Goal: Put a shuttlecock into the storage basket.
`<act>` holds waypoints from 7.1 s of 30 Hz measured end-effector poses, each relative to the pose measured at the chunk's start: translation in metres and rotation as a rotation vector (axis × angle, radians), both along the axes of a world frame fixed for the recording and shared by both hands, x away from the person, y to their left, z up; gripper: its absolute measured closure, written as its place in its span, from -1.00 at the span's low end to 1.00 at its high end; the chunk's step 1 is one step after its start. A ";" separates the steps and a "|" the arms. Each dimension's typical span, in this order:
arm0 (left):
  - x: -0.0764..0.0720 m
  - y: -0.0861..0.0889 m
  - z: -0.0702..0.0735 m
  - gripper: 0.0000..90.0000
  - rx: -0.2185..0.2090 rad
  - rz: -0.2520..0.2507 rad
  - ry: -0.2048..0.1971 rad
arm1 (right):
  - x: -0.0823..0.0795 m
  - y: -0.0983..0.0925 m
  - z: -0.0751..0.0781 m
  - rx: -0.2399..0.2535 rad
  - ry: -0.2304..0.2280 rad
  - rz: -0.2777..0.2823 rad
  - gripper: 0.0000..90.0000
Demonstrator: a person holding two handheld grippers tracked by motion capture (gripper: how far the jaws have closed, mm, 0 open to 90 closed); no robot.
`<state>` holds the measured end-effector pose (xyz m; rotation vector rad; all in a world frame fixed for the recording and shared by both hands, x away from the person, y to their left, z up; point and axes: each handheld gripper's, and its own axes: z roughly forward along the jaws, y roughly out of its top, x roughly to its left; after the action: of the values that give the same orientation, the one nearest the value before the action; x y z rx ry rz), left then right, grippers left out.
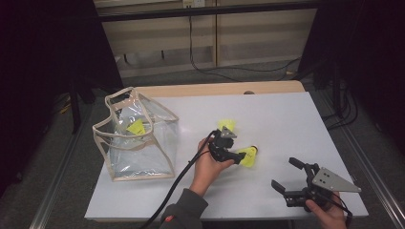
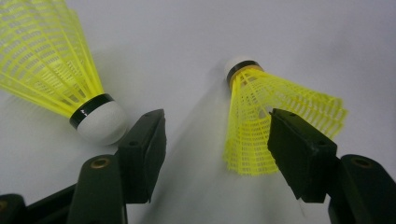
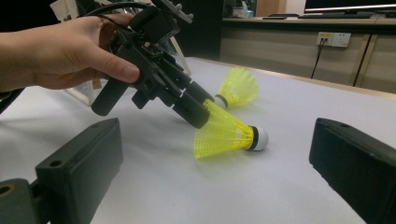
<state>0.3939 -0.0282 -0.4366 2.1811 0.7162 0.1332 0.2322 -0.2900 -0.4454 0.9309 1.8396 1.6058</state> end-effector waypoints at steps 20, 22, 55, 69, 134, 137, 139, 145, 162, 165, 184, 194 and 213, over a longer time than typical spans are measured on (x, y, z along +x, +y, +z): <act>0.000 -0.011 -0.008 -0.09 -0.010 -0.047 0.009 | 0.001 -0.001 0.001 0.001 -0.004 0.000 -0.94; 0.000 -0.011 -0.009 -0.10 -0.010 -0.049 0.006 | 0.001 -0.002 0.001 0.002 -0.006 -0.001 -0.94; 0.005 -0.018 -0.015 0.12 -0.017 -0.052 0.000 | 0.000 -0.002 0.001 -0.005 -0.007 -0.001 -0.94; 0.007 -0.021 -0.020 0.24 -0.017 -0.048 0.004 | 0.000 -0.002 0.001 0.002 -0.003 -0.004 -0.94; 0.002 0.006 0.014 0.95 0.004 -0.056 0.152 | 0.001 -0.002 0.001 -0.002 -0.012 -0.006 -0.94; 0.002 0.010 0.017 0.95 0.006 -0.049 0.164 | 0.001 -0.003 0.001 0.001 -0.011 -0.008 -0.94; 0.002 0.012 0.019 0.95 0.002 -0.042 0.171 | 0.001 -0.003 0.001 0.001 -0.011 -0.008 -0.94; 0.003 0.018 0.023 0.95 0.002 -0.040 0.188 | 0.001 -0.002 0.001 -0.003 -0.010 -0.004 -0.94; 0.005 0.037 0.041 0.95 0.007 -0.005 0.216 | 0.001 -0.002 0.000 -0.002 -0.008 -0.004 -0.94; 0.005 0.038 0.046 0.95 0.013 -0.005 0.215 | 0.001 -0.002 0.000 -0.001 -0.008 -0.002 -0.94; 0.008 0.050 0.079 0.95 0.046 -0.014 0.207 | 0.001 -0.002 0.001 0.001 -0.009 -0.006 -0.94; 0.012 0.058 0.090 0.94 0.067 -0.004 0.220 | 0.001 -0.003 0.001 -0.002 -0.009 -0.005 -0.94; 0.017 0.068 0.120 0.94 0.082 0.019 0.221 | 0.000 -0.002 0.001 -0.002 -0.011 -0.004 -0.94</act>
<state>0.4109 0.0398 -0.3166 2.2910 0.8690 -0.0715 0.2327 -0.2923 -0.4444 0.9230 1.8305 1.6029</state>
